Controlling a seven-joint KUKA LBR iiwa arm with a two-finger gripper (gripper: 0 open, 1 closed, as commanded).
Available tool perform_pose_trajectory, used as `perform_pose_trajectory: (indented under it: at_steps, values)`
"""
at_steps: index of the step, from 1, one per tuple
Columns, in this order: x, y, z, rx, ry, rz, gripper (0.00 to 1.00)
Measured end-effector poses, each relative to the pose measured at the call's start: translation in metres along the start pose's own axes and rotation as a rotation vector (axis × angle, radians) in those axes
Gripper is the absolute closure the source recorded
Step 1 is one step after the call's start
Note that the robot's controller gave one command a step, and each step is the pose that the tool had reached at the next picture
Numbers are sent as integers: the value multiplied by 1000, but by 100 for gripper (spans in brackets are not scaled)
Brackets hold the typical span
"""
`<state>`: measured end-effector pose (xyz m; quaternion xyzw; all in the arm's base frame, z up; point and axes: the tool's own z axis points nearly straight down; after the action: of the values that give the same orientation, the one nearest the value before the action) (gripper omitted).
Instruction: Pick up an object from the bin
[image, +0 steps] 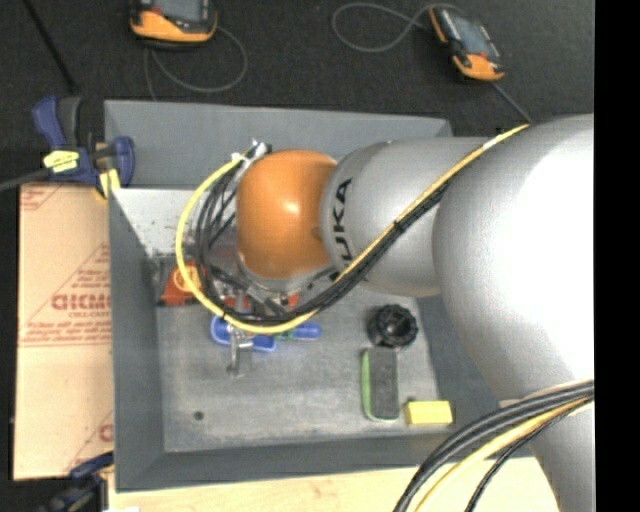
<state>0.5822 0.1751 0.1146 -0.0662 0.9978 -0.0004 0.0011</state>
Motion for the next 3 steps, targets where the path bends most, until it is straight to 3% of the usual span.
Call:
perform_pose_trajectory:
  at_steps: [1, 2, 3]
  values:
    - [-39, -16, 10, -2, -1, 110, 0]
    - [-15, -51, 39, -2, -1, -93, 100]
    - [-15, -51, 39, -3, 0, -92, 100]
